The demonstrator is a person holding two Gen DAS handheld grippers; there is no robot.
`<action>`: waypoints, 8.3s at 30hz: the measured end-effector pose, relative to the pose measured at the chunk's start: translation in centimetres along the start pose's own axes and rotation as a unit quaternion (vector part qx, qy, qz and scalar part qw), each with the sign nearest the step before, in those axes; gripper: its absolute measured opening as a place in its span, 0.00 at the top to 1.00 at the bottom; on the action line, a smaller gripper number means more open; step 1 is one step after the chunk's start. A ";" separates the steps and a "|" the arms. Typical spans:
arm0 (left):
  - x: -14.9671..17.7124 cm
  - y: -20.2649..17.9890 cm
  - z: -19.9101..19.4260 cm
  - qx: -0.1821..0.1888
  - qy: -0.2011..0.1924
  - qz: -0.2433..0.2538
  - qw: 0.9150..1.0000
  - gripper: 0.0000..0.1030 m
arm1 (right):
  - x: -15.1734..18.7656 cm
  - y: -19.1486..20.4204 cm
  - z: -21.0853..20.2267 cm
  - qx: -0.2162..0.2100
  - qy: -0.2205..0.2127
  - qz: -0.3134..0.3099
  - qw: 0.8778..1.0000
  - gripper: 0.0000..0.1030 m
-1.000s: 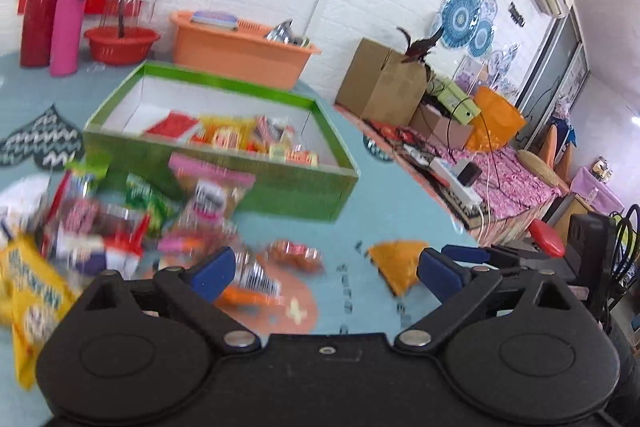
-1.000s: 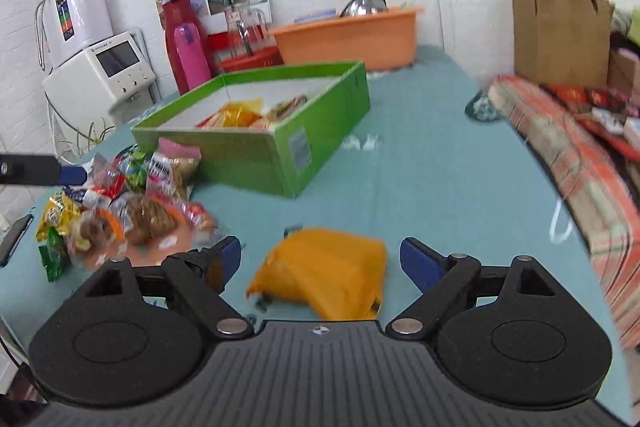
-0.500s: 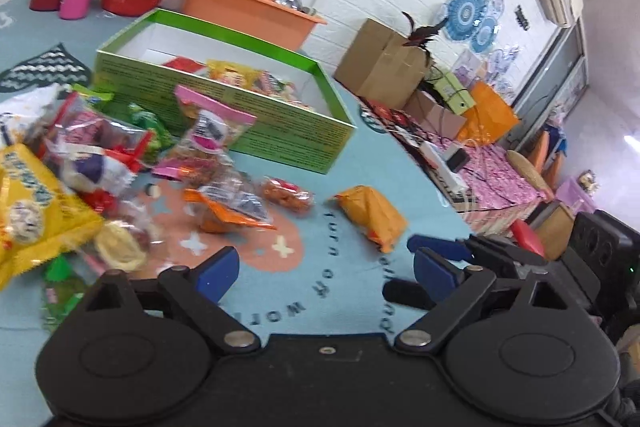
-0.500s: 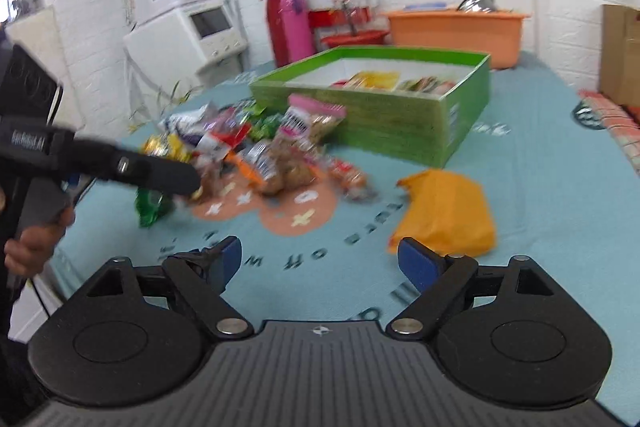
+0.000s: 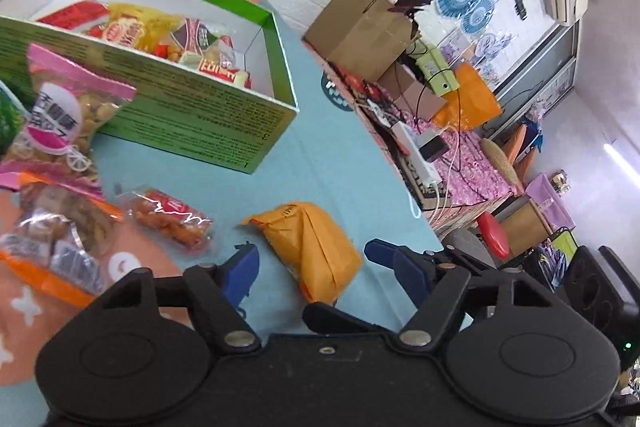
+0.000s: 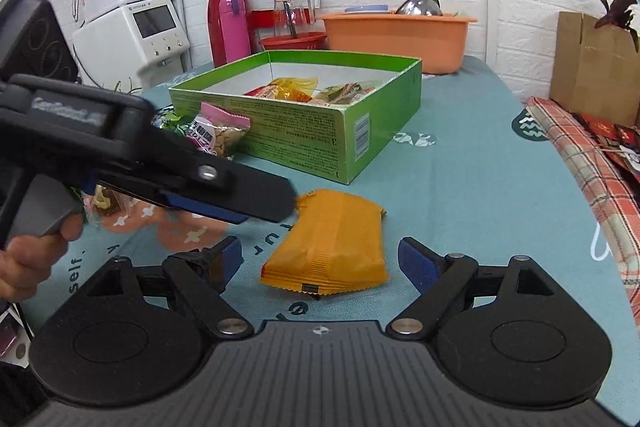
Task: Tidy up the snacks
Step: 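Reach and grasp the orange pouch with the left gripper, then lift the orange pouch with the left gripper toward the box, then lower the orange pouch into the green box and open the left gripper, then reach the left gripper to the clear bag of brown snacks and grasp it, then carry the clear snack bag into the box and open the left gripper, then reach the left gripper to the green wrapped candy and grasp it, then carry the green candy into the box and open the left gripper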
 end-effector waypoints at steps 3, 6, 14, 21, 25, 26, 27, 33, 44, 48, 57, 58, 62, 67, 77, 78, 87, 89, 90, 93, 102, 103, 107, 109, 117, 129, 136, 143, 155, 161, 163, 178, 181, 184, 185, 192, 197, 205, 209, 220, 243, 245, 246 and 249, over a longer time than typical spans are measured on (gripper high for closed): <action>-0.2 0.2 1.1 -0.003 0.011 -0.007 1.000 0.07 | 0.1 -0.2 0.5 -0.009 0.003 0.009 1.000 0.00; -0.1 0.2 2.2 -0.011 0.020 -0.002 1.000 0.12 | 0.4 -0.3 1.1 -0.014 0.012 0.018 1.000 0.00; 0.2 -0.2 2.2 -0.020 0.008 0.020 1.000 0.60 | 0.6 1.0 0.5 0.018 0.012 -0.008 1.000 0.00; -1.9 -2.0 -1.7 -0.011 -0.052 0.056 0.997 0.60 | -2.1 2.0 -1.8 0.012 -0.038 -0.033 0.999 0.00; -4.6 -2.4 -3.4 -0.013 -0.081 0.067 0.994 0.60 | -5.0 2.7 -1.8 0.008 -0.075 -0.052 0.996 0.00; -5.3 -2.5 -3.7 -0.017 -0.088 0.072 0.993 0.60 | -5.6 2.8 -1.6 0.006 -0.081 -0.055 0.995 0.00; -6.0 -2.5 -3.9 -0.022 -0.093 0.077 0.992 0.60 | -6.3 2.8 -1.3 0.003 -0.089 -0.057 0.994 0.00; -9.6 -0.8 -3.7 -0.042 -0.100 0.076 0.991 0.60 | -9.3 2.7 1.7 -0.011 -0.105 -0.063 0.992 0.00; -12.5 3.5 -0.3 -0.038 -0.088 0.050 0.994 0.60 | -10.5 1.3 6.9 -0.009 -0.094 -0.037 0.995 0.00; -12.8 4.4 0.5 -0.043 -0.080 0.047 0.995 0.34 | -10.4 0.8 8.3 -0.010 -0.099 -0.035 0.994 0.00; -11.7 4.5 -1.0 -0.069 -0.089 0.058 0.992 0.00 | -9.7 1.0 9.4 0.020 -0.072 -0.051 0.996 0.00; -11.7 4.2 -1.6 -0.068 -0.092 0.060 0.992 0.00 | -9.8 1.1 9.0 0.022 -0.073 -0.051 0.996 0.00; -11.1 2.7 -4.8 -0.070 -0.107 0.074 0.989 0.00 | -10.5 1.7 6.0 0.021 -0.097 -0.054 0.994 0.00; -9.4 1.2 -9.5 -0.073 -0.121 0.092 0.986 0.00 | -10.5 3.4 1.5 0.025 -0.100 -0.069 0.992 0.00; -3.0 3.8 -16.1 -0.092 -0.131 0.054 0.986 0.00 | -6.7 6.4 -1.7 -0.039 -0.076 -0.053 0.995 0.00; -2.2 4.1 -16.4 -0.096 -0.129 0.051 0.986 0.00 | -6.2 6.8 -1.3 -0.048 -0.066 -0.056 0.995 0.00; 2.3 6.9 -18.7 -0.118 -0.113 0.006 0.987 0.00 | -4.0 11.7 4.4 -0.104 -0.007 -0.114 0.988 0.00; 2.6 7.2 -18.9 -0.119 -0.110 0.000 0.987 0.00 | -4.0 12.6 5.7 -0.096 -0.008 -0.126 0.987 0.00; 2.7 7.2 -18.9 -0.120 -0.108 -0.001 0.987 0.00 | -4.0 12.8 6.2 -0.092 -0.009 -0.131 0.987 0.00; 2.8 7.1 -18.7 -0.114 -0.104 0.003 0.988 0.00 | -3.8 13.4 7.4 -0.076 -0.006 -0.156 0.985 0.10; 2.3 4.7 -13.4 -0.047 -0.053 0.042 0.997 0.00 | -0.2 11.2 3.6 -0.078 0.023 -0.194 0.978 0.34; 2.3 4.2 -12.4 -0.042 -0.046 0.051 0.997 0.00 | 0.2 10.9 3.1 -0.077 0.024 -0.189 0.979 0.33; 1.9 3.8 -9.2 -0.061 -0.024 0.071 0.995 0.00 | 0.7 9.7 2.0 -0.067 0.023 -0.162 0.984 0.25; 1.5 4.2 -8.6 -0.075 -0.025 0.063 0.995 0.00 | 0.5 9.2 1.8 -0.071 0.016 -0.144 0.987 0.12; 0.5 5.7 -8.4 -0.098 -0.031 0.043 0.994 0.00 | -0.6 9.8 3.8 -0.102 0.011 -0.111 0.989 0.00; 0.0 4.8 -5.7 -0.131 -0.015 0.115 0.985 0.12 | -1.2 10.0 5.8 -0.100 0.031 -0.078 0.991 0.47; -2.3 2.1 -8.4 -0.109 -0.071 0.134 0.982 0.12 | -3.3 10.3 3.3 -0.100 -0.016 -0.105 0.989 0.50; -6.5 0.1 -8.9 -0.100 -0.119 0.153 0.976 0.12 | -7.3 9.3 2.9 -0.077 -0.077 -0.117 0.987 0.49; -12.2 2.7 -4.8 -0.067 -0.132 0.129 0.981 0.12 | -11.4 6.0 6.3 -0.041 -0.107 -0.104 0.988 0.49; -13.5 4.1 -2.7 -0.069 -0.120 0.130 0.982 0.12 | -11.7 4.4 8.2 -0.034 -0.102 -0.094 0.990 0.49; -13.7 4.7 -1.8 -0.071 -0.112 0.129 0.983 0.10 | -11.6 4.1 9.1 -0.028 -0.099 -0.097 0.990 0.49; -12.5 4.7 -5.6 -0.105 -0.124 0.105 0.981 0.00 | -10.5 2.5 7.8 -0.004 -0.096 -0.044 0.994 0.00; -11.6 3.2 -8.3 -0.130 -0.129 0.111 0.977 0.00 | -10.6 3.4 6.1 -0.014 -0.105 -0.047 0.993 0.00; -10.0 2.1 -11.0 -0.140 -0.141 0.128 0.972 0.00 | -10.6 4.3 3.9 -0.022 -0.117 -0.045 0.992 0.00; -9.2 1.9 -11.9 -0.139 -0.147 0.133 0.970 0.00 | -10.5 4.6 3.1 -0.024 -0.119 -0.040 0.992 0.00; -3.6 3.2 -17.5 -0.172 -0.152 0.132 0.964 0.00 | -9.4 7.9 -1.1 -0.072 -0.138 -0.055 0.986 0.00; -0.1 6.0 -20.2 -0.203 -0.148 0.085 0.964 0.00 | -8.2 11.0 -0.5 -0.119 -0.110 -0.080 0.984 0.00; 4.9 10.2 -22.8 -0.205 -0.141 -0.001 0.968 0.00 | -5.2 16.0 4.0 -0.178 -0.019 -0.096 0.979 0.00; 6.1 11.0 -22.9 -0.196 -0.137 -0.023 0.971 0.00 | -4.6 17.3 5.6 -0.183 0.000 -0.109 0.977 0.00; 6.6 11.0 -19.5 -0.188 -0.100 -0.008 0.977 0.00 | -3.7 15.6 6.9 -0.183 0.039 -0.075 0.979 0.36; 6.1 9.2 -15.1 -0.155 -0.064 0.051 0.984 0.08 | -0.8 10.7 3.6 -0.141 0.037 -0.026 0.989 0.02; 6.2 8.9 -14.7 -0.164 -0.063 0.070 0.982 0.28 | -0.6 10.7 3.6 -0.141 0.039 -0.028 0.989 0.02; 6.2 8.8 -14.5 -0.163 -0.058 0.076 0.982 0.39 | -0.4 10.7 3.6 -0.141 0.040 -0.030 0.989 0.07; 5.8 8.3 -14.0 -0.144 -0.055 0.067 0.986 0.40 | -0.4 10.8 3.5 -0.141 0.033 -0.036 0.989 0.33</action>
Point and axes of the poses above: each gripper's, at about its wrist camera, not at the fingertips, and z roughly the way its jaws point, y to its left, x to its underside, the point moved 3 cm from there along z, roughly the way its jaws point, and after that the axes turned 1 degree about -y, right-handed, at the moved point
